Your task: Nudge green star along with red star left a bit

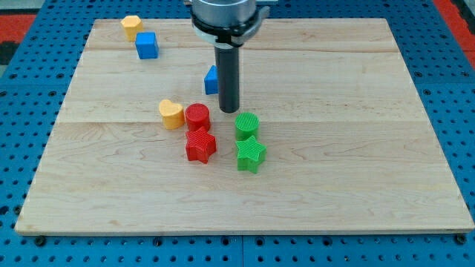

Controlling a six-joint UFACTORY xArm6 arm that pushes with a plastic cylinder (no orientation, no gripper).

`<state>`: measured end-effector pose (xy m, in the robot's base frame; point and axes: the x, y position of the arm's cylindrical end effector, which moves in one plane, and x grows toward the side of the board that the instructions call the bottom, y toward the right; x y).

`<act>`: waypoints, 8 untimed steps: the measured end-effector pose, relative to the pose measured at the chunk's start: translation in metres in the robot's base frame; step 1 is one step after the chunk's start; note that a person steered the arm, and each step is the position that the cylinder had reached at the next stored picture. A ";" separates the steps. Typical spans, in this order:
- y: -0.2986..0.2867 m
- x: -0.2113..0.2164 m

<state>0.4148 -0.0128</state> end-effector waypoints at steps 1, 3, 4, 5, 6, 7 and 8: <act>-0.026 -0.026; 0.009 -0.087; -0.061 -0.094; -0.072 -0.072; -0.104 -0.099; -0.083 -0.109; -0.040 -0.099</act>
<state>0.3158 -0.0526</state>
